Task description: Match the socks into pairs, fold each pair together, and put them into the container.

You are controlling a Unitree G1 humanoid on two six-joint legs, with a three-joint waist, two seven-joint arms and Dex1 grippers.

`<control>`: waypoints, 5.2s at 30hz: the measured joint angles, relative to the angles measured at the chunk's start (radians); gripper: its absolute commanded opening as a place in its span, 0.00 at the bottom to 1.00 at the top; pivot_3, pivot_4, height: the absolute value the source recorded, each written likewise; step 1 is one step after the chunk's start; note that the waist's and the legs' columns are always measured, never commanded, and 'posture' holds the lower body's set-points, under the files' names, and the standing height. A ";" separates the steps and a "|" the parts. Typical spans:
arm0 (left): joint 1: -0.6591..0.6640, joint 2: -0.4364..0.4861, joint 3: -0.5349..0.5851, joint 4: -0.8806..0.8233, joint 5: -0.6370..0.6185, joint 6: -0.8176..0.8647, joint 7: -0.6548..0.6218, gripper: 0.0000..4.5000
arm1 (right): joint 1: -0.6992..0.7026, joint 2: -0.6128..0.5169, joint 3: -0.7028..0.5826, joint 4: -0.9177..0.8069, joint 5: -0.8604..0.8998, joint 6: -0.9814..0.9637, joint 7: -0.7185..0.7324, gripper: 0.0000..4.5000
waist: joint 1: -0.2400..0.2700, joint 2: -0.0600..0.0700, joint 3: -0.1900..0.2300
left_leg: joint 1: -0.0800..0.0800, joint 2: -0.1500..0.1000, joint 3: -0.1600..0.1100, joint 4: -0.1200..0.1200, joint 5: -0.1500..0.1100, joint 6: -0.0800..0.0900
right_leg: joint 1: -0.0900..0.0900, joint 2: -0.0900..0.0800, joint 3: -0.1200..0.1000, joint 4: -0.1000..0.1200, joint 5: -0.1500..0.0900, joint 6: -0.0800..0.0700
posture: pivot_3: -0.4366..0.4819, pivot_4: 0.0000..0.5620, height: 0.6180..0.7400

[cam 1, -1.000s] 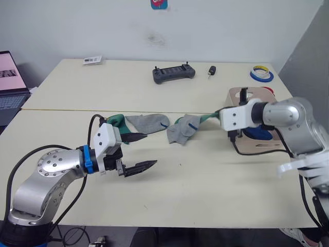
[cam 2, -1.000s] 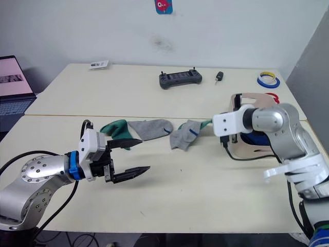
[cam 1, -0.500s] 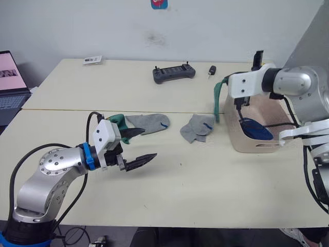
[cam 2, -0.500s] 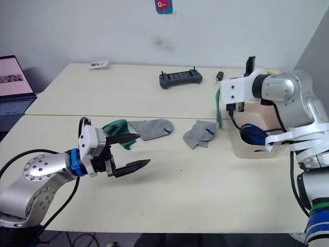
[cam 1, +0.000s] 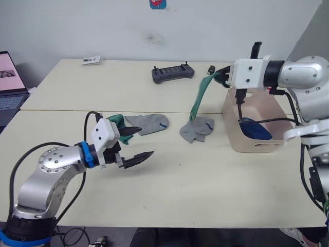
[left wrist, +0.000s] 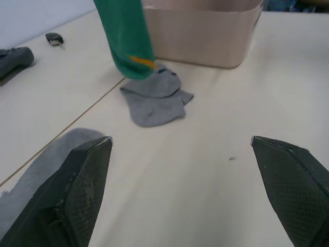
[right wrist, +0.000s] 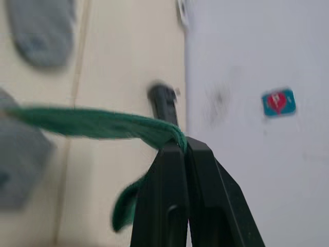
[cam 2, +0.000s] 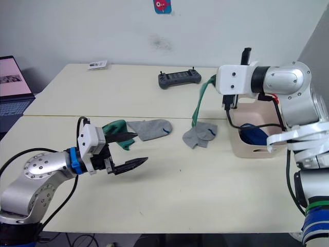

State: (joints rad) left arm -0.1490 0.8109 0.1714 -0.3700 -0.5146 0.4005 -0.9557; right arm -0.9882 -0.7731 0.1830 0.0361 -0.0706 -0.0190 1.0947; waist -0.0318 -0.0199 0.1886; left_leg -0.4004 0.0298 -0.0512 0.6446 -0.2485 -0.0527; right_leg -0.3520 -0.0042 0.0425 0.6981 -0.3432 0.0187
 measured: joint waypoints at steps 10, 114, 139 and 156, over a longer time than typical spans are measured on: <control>0.065 0.115 0.123 0.154 0.034 -0.059 -0.086 1.00 | 0.152 0.144 0.082 -0.303 0.094 0.189 -0.007 0.00 | -0.002 0.000 0.000 | 0.000 0.000 0.000 0.000 0.000 0.000 | -0.001 0.001 0.000 0.002 0.000 0.000 | 0.48 0.27 1.00; 0.188 0.264 -0.166 0.018 -0.310 0.163 -0.265 0.00 | 0.917 -0.313 -0.017 -0.733 0.753 0.583 0.015 0.01 | 0.002 0.001 -0.002 | 0.004 0.000 -0.004 0.001 0.000 0.001 | 0.007 0.001 -0.003 -0.001 0.000 0.000 | 0.48 0.27 1.00; 0.058 0.039 -0.089 0.175 -0.446 0.708 0.142 0.00 | 0.535 -0.024 0.127 -0.341 0.793 1.183 -0.252 0.01 | 0.001 0.000 -0.002 | 0.000 0.000 -0.002 0.000 0.000 0.001 | 0.000 0.001 -0.001 0.000 0.000 0.000 | 0.48 0.27 1.00; 0.066 0.011 -0.057 0.150 -0.424 0.725 0.174 0.00 | 0.573 -0.125 0.060 -0.270 0.597 0.847 -0.111 0.99 | 0.002 0.000 -0.002 | 0.000 -0.001 -0.002 0.000 0.000 0.001 | 0.000 0.001 -0.001 0.000 0.000 0.000 | 0.48 0.27 1.00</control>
State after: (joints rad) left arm -0.0830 0.8223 0.1140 -0.2205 -0.9385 1.1258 -0.7818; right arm -0.4149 -0.8978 0.2429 -0.2334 0.5260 0.8278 0.9833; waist -0.0301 -0.0203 0.1863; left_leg -0.4006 0.0293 -0.0528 0.6447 -0.2485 -0.0522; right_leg -0.3516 -0.0034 0.0417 0.6977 -0.3436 0.0189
